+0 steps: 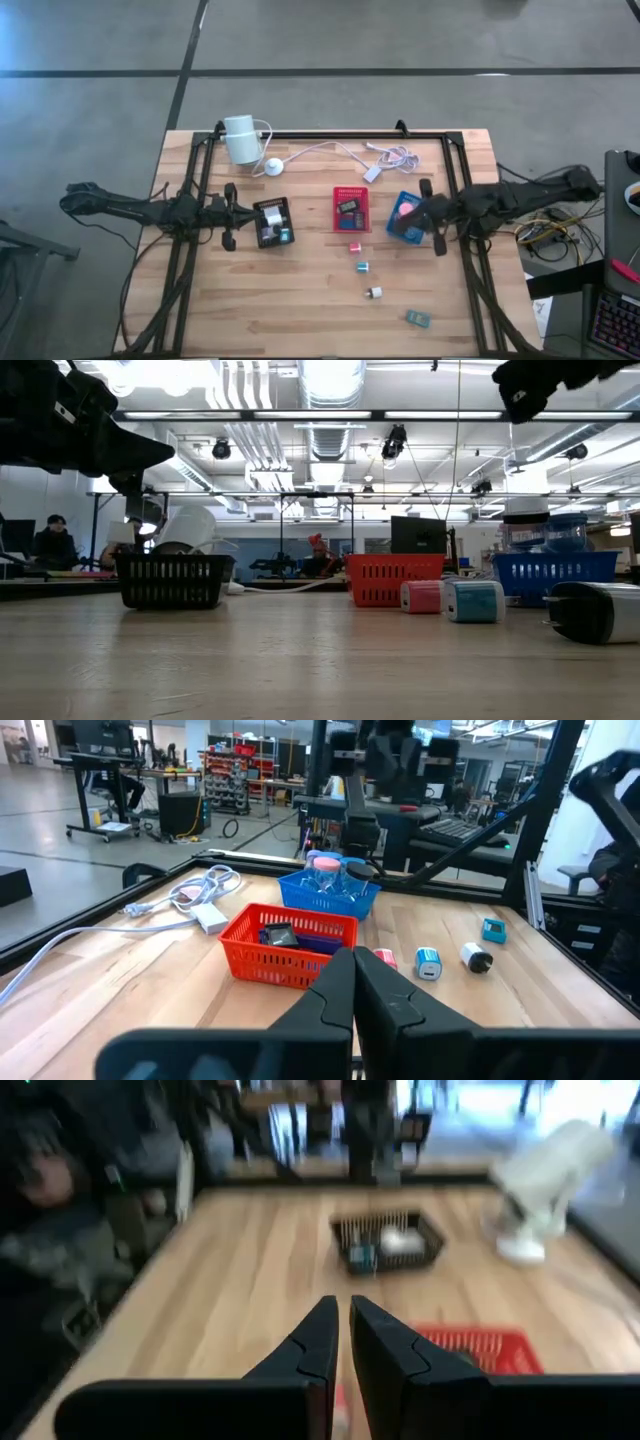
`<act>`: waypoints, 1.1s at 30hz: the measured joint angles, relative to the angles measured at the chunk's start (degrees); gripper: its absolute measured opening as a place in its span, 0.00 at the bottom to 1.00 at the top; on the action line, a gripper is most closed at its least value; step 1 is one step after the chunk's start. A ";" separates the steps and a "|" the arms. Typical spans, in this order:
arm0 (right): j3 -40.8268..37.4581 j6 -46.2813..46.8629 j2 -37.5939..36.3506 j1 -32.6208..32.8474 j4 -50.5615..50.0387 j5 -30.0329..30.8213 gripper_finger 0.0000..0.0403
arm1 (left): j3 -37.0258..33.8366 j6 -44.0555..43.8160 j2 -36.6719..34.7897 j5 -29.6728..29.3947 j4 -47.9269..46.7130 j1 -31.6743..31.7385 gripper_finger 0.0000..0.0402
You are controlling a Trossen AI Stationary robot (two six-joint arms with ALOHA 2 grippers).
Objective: Pick & Place Office items
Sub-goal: Put the light blue digital clock into the red bin
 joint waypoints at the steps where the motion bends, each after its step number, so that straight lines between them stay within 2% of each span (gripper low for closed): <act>1: 2.40 1.07 2.22 2.03 -3.24 2.27 0.07 | 0.00 0.00 0.00 0.00 0.00 0.00 0.01; 4: 9.71 6.03 9.04 8.08 -12.83 7.74 0.07 | 0.00 -0.02 0.02 0.00 0.00 0.00 0.01; 12: 24.94 25.48 25.54 21.75 -37.74 14.80 0.07 | 0.00 0.51 0.00 -0.17 0.04 0.00 0.01; 15: 28.90 32.83 30.36 25.02 -44.34 15.05 0.07 | 0.00 0.68 0.01 -0.17 0.51 0.00 0.01; 20: 32.05 43.28 36.11 28.66 -48.53 13.40 0.10 | 0.00 0.68 0.02 -0.17 0.66 0.00 0.01; 25: 32.49 48.45 40.51 30.19 -48.83 5.45 0.23 | 0.00 0.02 0.01 -0.17 0.64 0.00 0.01; 33: 32.03 50.09 46.77 33.87 -44.22 3.60 0.51 | 0.00 -0.18 0.02 -0.15 0.42 0.01 0.01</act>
